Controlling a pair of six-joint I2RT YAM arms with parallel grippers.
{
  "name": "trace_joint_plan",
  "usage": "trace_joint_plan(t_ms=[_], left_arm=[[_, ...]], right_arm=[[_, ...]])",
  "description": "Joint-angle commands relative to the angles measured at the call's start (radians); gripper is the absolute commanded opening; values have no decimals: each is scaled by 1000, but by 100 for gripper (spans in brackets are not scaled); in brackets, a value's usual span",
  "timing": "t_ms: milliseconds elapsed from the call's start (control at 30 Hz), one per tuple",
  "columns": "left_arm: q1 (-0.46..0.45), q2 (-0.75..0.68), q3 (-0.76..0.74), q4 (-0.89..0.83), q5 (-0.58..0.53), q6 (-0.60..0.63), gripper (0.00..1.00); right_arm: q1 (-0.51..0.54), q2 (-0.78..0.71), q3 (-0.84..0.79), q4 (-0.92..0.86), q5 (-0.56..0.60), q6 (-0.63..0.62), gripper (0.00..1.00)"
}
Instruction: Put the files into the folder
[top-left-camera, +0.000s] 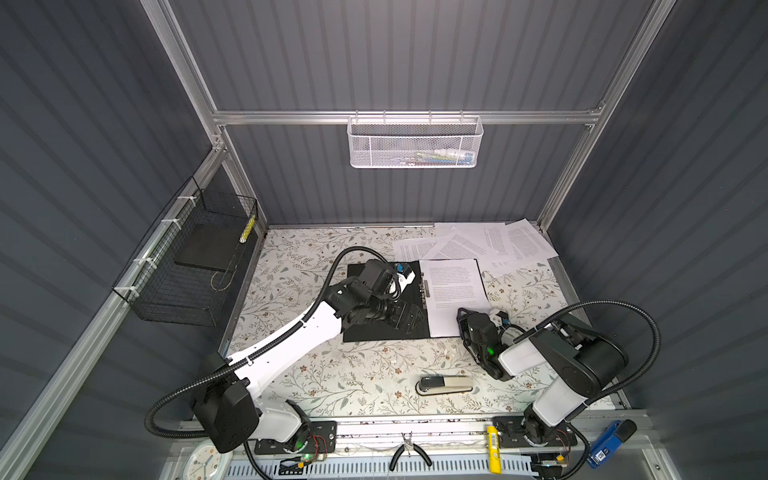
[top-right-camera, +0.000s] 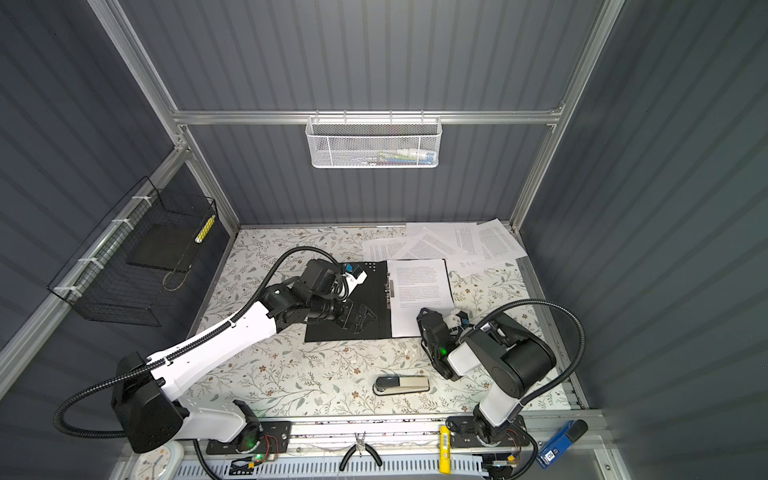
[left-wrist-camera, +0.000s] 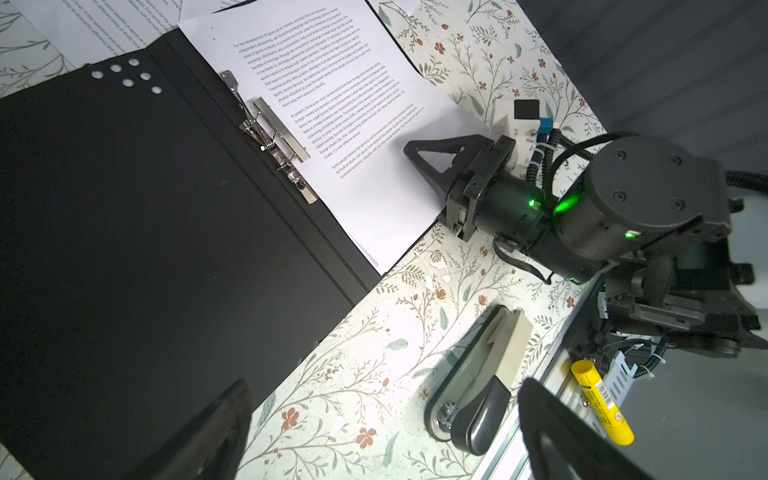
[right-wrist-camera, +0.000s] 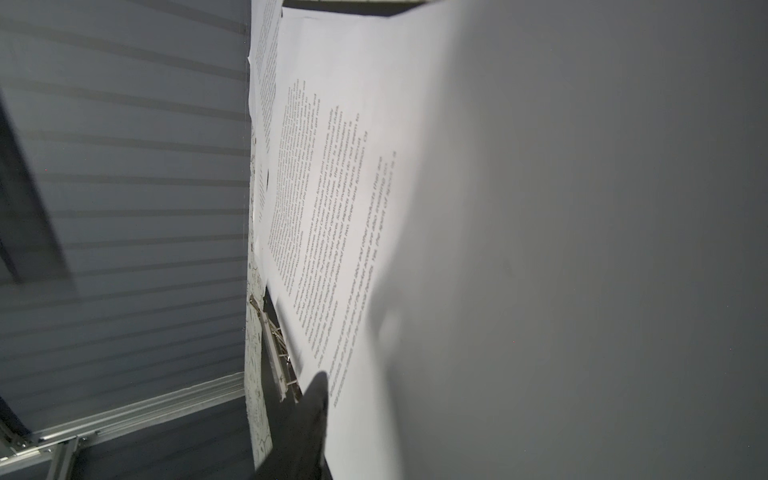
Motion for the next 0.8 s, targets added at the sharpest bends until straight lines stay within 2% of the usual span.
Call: trace_joint_plan(t_ms=[0, 67, 100, 133, 267, 500, 633, 767], left_arm=[[5, -6, -16, 4, 15, -5, 100], [5, -9, -17, 4, 15, -5, 100], [4, -11, -17, 4, 14, -3, 100], [4, -12, -18, 4, 13, -3, 100], [4, -17, -20, 4, 3, -2, 100], [6, -21, -17, -1, -51, -17, 100], [19, -17, -7, -2, -103, -54, 100], [19, -24, 12, 4, -187, -140, 100]], right_arm=[[15, -37, 16, -68, 8, 19, 41], [18, -64, 17, -106, 7, 27, 48], [20, -83, 17, -129, 8, 31, 76], [24, -107, 17, -158, 9, 36, 99], [64, -234, 19, -320, 42, 48, 99], [124, -549, 93, -863, 74, 111, 99], [125, -714, 115, -1157, 74, 213, 99], [124, -818, 180, -1337, 103, 112, 99]])
